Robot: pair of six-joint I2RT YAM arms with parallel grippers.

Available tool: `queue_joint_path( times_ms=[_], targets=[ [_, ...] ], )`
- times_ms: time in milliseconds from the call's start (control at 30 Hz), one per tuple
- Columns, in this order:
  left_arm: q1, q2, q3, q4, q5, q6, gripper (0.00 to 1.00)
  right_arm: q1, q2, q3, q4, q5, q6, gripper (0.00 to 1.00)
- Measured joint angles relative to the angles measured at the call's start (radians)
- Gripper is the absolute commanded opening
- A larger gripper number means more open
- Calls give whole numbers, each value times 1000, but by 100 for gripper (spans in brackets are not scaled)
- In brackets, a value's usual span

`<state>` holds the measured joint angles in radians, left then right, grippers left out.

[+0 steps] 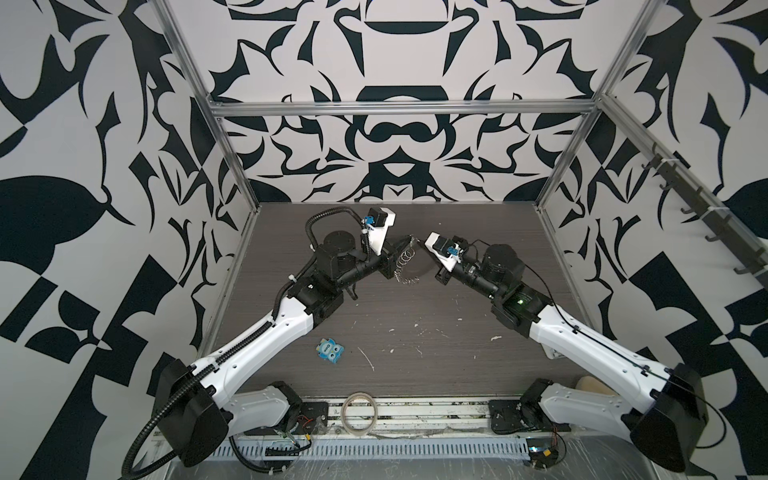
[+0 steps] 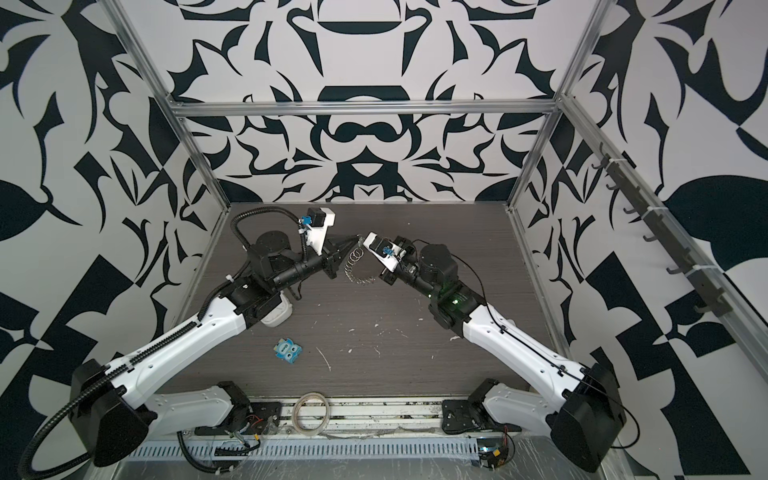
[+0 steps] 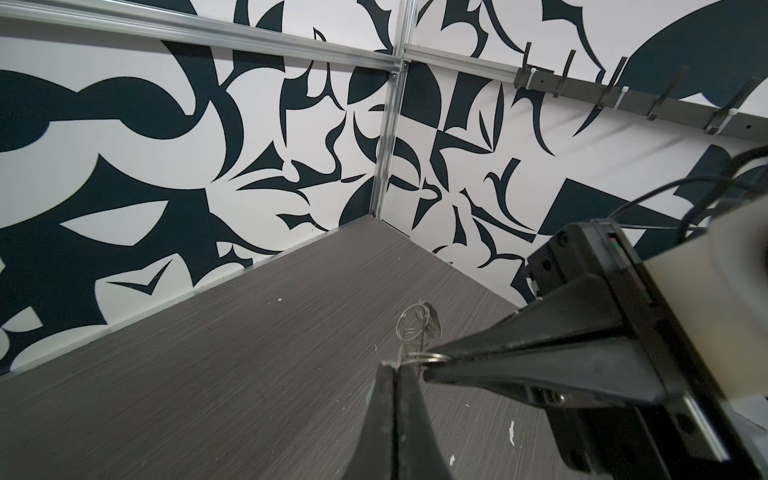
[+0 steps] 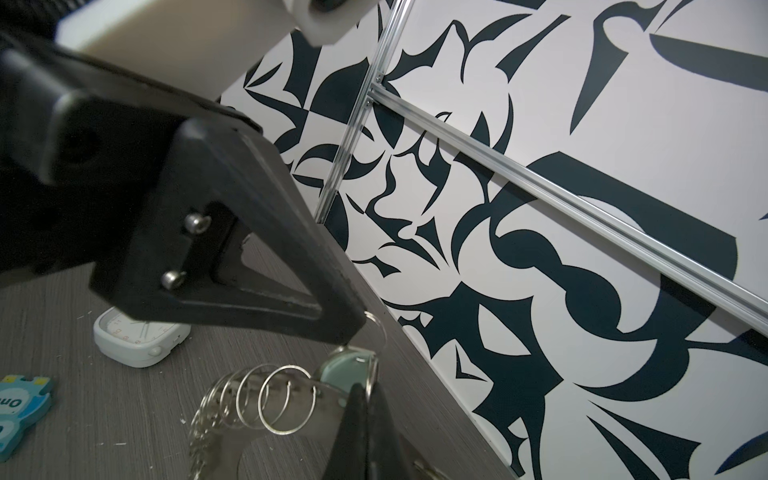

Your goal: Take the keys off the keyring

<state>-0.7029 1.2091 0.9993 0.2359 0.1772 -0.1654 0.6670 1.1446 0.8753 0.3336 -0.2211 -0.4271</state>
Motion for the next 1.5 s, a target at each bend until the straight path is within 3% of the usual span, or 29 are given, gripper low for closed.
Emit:
queue_joint_path(
  times_ms=[300, 800, 1033, 1167, 1500],
  targets=[
    [2, 0, 27, -1, -47, 10, 0, 0, 29, -3, -59, -3, 15, 26],
    [0, 0, 31, -32, -77, 25, 0, 0, 26, 27, -96, 8, 58, 28],
    [-8, 0, 31, -40, -85, 25, 0, 7, 21, 46, -91, 16, 73, 33],
    [-11, 0, 38, -42, -90, 26, 0, 25, 37, 55, -72, 25, 77, 41],
    [-16, 0, 51, -45, -96, 28, 0, 43, 85, 63, -52, 44, 73, 42]
  ],
)
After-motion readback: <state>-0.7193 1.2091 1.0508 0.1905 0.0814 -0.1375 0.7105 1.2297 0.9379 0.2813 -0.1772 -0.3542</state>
